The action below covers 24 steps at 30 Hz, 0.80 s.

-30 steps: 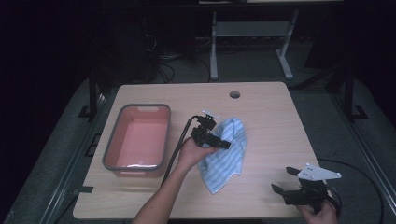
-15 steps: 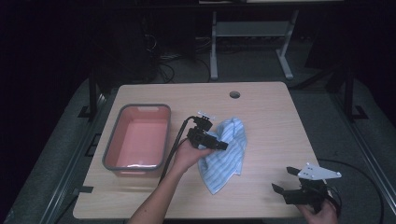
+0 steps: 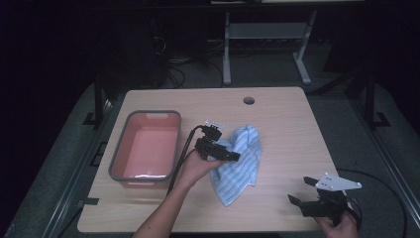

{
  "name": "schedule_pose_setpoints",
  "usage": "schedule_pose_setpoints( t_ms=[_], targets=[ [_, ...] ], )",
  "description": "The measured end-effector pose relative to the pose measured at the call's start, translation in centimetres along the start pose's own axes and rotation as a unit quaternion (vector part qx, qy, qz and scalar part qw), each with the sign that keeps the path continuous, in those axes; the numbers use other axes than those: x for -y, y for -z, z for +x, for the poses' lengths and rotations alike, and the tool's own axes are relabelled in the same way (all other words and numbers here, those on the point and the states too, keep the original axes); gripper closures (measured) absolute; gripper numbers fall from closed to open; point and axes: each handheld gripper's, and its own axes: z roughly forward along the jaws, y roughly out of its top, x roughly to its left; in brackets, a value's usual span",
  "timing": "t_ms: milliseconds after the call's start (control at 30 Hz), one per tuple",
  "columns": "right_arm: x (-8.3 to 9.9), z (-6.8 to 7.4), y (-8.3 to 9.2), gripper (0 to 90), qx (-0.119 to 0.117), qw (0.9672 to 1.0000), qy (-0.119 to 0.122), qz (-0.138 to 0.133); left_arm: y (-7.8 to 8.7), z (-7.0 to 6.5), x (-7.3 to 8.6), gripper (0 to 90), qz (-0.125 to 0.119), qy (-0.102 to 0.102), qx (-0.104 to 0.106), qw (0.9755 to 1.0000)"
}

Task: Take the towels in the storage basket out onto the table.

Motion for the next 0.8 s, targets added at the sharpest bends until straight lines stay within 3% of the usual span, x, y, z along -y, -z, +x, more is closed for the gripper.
schedule_pose_setpoints(
  t_ms=[400, 800],
  targets=[
    [0.0, 0.0, 0.1, 13.9, 0.001, 1.0000, 0.000, 0.000, 1.5, 0.0, 1.9, 24.9, -0.005, -0.004, -0.008, 1.0000],
    [0.0, 0.2, 0.1, 13.9, 0.002, 1.0000, 0.001, 0.000, 2.6, -0.3, 4.1, 23.4, -0.013, -0.008, -0.001, 0.9999]
  ],
)
